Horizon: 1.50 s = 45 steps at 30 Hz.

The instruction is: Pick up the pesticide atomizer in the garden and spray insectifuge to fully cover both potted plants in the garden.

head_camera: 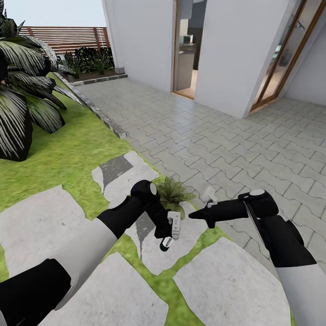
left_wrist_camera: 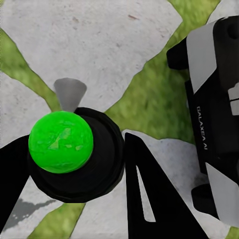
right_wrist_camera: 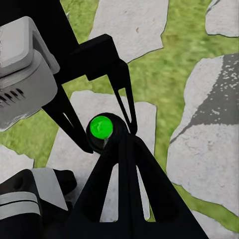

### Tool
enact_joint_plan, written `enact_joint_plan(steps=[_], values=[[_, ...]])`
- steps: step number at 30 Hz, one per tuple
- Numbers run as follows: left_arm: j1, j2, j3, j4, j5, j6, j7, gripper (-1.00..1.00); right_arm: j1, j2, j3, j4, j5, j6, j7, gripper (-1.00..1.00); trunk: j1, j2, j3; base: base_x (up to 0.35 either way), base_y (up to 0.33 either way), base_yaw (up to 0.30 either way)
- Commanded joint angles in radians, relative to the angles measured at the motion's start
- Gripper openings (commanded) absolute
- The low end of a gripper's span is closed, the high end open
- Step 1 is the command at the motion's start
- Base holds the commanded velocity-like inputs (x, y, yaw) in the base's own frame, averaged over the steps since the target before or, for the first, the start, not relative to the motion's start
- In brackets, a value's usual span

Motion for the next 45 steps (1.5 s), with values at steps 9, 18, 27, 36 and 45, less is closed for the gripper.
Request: enact_joint_plan(steps=[9, 18, 27, 36, 45], values=[[-0.001, -0.001, 0.0, -0.001, -0.006, 0.011, 0.023, -1.0, -0.001, 0.012, 0.0, -0.001, 0.009, 0.008, 0.009, -1.0, 0.0, 0.0, -0.001, 0.0, 0.0, 0.0], [-0.001, -0.002, 0.0, -0.044, -0.004, 0.011, 0.022, -1.0, -0.001, 0.012, 0.0, -0.001, 0.009, 0.008, 0.009, -1.0, 0.0, 0.0, -0.001, 0.0, 0.0, 0.0], [-0.001, -0.009, 0.0, -0.047, -0.004, 0.011, 0.023, -1.0, -0.001, 0.012, 0.0, -0.001, 0.009, 0.008, 0.009, -1.0, 0.0, 0.0, -0.001, 0.0, 0.0, 0.0], [-0.001, -0.013, 0.0, -0.047, -0.003, 0.011, 0.032, -1.0, -0.001, 0.012, 0.0, -0.001, 0.009, 0.008, 0.009, -1.0, 0.0, 0.0, -0.001, 0.0, 0.0, 0.0], [-0.001, -0.016, 0.0, -0.045, -0.003, 0.011, 0.089, -1.0, -0.001, 0.012, 0.0, -0.001, 0.009, 0.008, 0.009, -1.0, 0.0, 0.0, -0.001, 0.0, 0.0, 0.0]])
